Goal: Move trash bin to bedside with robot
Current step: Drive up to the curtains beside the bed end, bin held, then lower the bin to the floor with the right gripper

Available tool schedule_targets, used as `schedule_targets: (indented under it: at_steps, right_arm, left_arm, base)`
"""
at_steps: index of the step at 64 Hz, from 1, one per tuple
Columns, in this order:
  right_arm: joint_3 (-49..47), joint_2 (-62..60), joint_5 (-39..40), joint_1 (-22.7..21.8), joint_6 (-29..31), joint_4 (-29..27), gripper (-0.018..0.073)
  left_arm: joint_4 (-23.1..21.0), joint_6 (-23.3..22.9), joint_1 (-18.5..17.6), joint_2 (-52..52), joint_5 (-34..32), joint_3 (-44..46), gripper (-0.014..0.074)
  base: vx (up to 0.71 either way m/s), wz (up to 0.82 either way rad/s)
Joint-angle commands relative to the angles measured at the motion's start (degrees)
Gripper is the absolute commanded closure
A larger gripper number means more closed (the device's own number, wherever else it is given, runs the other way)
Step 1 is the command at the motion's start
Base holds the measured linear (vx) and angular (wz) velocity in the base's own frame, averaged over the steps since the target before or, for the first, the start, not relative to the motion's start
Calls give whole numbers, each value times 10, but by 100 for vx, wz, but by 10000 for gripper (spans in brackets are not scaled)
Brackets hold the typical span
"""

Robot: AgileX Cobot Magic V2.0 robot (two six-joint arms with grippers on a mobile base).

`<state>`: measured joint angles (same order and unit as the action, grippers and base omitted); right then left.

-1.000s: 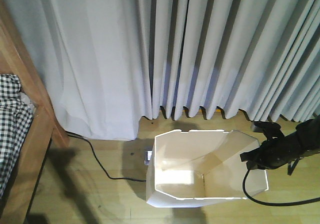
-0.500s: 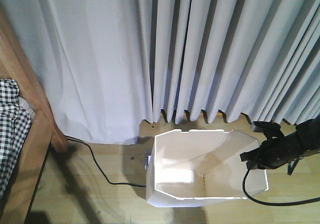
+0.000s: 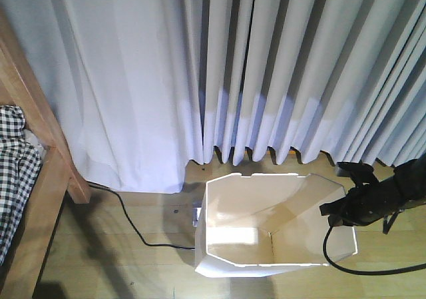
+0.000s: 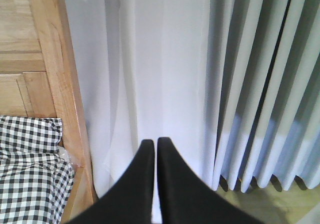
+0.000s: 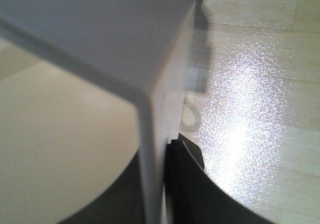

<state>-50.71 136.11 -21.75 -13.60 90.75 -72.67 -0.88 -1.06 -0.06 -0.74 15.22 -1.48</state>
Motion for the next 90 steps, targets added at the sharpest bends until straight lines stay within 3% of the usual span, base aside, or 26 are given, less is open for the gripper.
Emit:
schedule_targets:
  at_steps: [1,26,33,64,90]
  right_arm:
    - [-6,-43,-104,-1,0,-21,564]
    - [-20,-32,-100,-1,5,-28,564]
    - [-56,-5,-105,1,-31,-16,562]
    - [-241,154,-100,6,-257,199,548]
    - [-376,263,-148,10,-362,280,529]
  left_arm:
    - [-2,-3,-1,-8,-40,-11,602]
    - [-2,-3,-1,-8,-40,-11,602]
    - [-2,-3,-1,-8,-40,-11,602]
    - [-2,-3,-1,-8,-40,-11,602]
    - [-2,-3,-1,-8,-40,-11,602]
  base:
    - [0,0]
    - [0,0]
    - [0,0]
    - [0,0]
    - [0,0]
